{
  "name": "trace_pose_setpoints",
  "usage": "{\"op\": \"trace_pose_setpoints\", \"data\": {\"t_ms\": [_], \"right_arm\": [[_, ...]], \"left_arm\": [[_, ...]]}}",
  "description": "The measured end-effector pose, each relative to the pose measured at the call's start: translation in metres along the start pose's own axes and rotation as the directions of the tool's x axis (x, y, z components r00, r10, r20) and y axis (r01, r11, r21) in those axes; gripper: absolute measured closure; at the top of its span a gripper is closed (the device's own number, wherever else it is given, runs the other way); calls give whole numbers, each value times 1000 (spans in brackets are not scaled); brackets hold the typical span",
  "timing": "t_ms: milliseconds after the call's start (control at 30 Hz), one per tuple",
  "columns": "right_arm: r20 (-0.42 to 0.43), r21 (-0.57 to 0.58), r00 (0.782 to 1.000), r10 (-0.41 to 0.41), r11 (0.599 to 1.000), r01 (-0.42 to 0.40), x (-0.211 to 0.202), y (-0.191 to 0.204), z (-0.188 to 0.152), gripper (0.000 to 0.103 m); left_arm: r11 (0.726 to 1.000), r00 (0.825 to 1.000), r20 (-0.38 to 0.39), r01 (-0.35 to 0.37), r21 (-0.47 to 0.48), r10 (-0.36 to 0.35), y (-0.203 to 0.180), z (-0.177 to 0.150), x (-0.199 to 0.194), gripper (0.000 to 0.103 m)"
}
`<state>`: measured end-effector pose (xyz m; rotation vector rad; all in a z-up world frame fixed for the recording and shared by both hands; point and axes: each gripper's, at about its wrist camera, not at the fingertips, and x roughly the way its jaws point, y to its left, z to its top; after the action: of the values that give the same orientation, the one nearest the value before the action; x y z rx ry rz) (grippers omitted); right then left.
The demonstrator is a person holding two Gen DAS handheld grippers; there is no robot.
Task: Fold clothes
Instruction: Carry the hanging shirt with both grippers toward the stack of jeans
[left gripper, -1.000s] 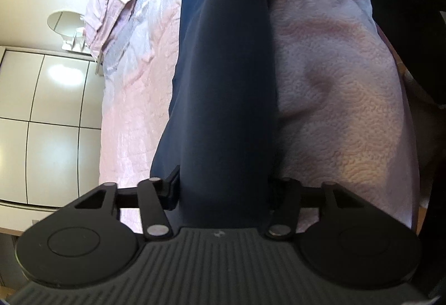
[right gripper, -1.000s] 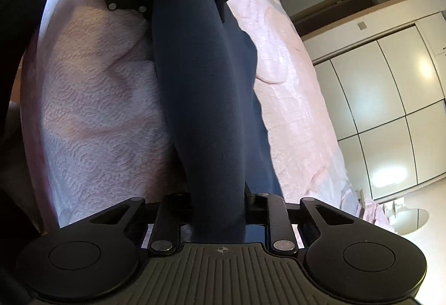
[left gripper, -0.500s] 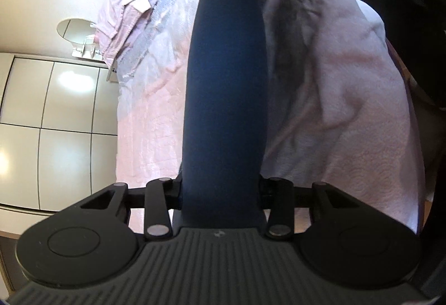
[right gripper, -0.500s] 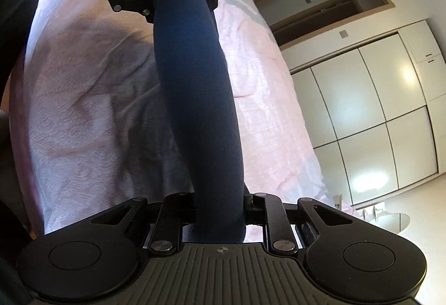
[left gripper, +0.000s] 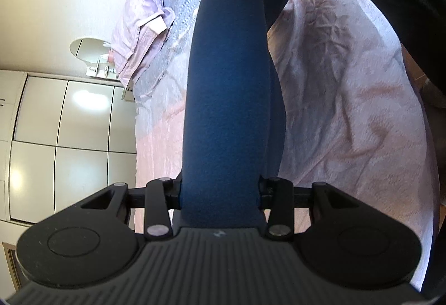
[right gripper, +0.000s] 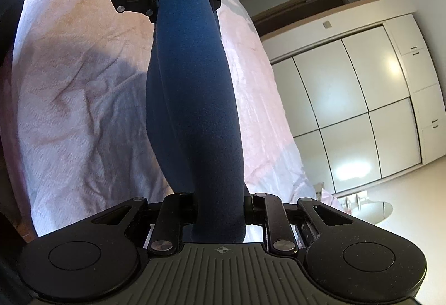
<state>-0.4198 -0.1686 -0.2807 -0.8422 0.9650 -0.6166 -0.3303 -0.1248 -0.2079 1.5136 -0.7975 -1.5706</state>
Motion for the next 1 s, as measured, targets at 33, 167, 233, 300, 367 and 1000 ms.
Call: {"op": "trace_pose_setpoints", "data": {"t_ms": [33, 167, 233, 300, 367, 1000], "right_arm": [[-5, 2, 1000, -1, 1000, 1, -2, 1, -2, 84], [-15, 9, 1000, -2, 1000, 2, -5, 4, -12, 84], [-16, 15, 1000, -1, 1000, 1, -2, 3, -18, 84], [-15, 23, 1000, 2, 1000, -1, 5, 0, -23, 84], [-13, 30, 1000, 5, 1000, -4, 14, -5, -28, 84], [-67, 167, 986, 151, 976, -138, 117, -142, -65, 84]], "left_arm": [[1000, 1000, 4, 1, 3, -1, -1, 2, 0, 65], [1000, 1000, 17, 2, 12, -2, -1, 12, 4, 65], [1000, 1000, 18, -2, 18, 2, 0, 16, 9, 65], [1000, 1000, 18, -4, 23, 3, 4, 20, 18, 65], [1000, 1000, 20, -1, 25, 1, 12, 22, 29, 65], [980, 981, 22, 192, 48, -193, 149, 67, 142, 65]]}}
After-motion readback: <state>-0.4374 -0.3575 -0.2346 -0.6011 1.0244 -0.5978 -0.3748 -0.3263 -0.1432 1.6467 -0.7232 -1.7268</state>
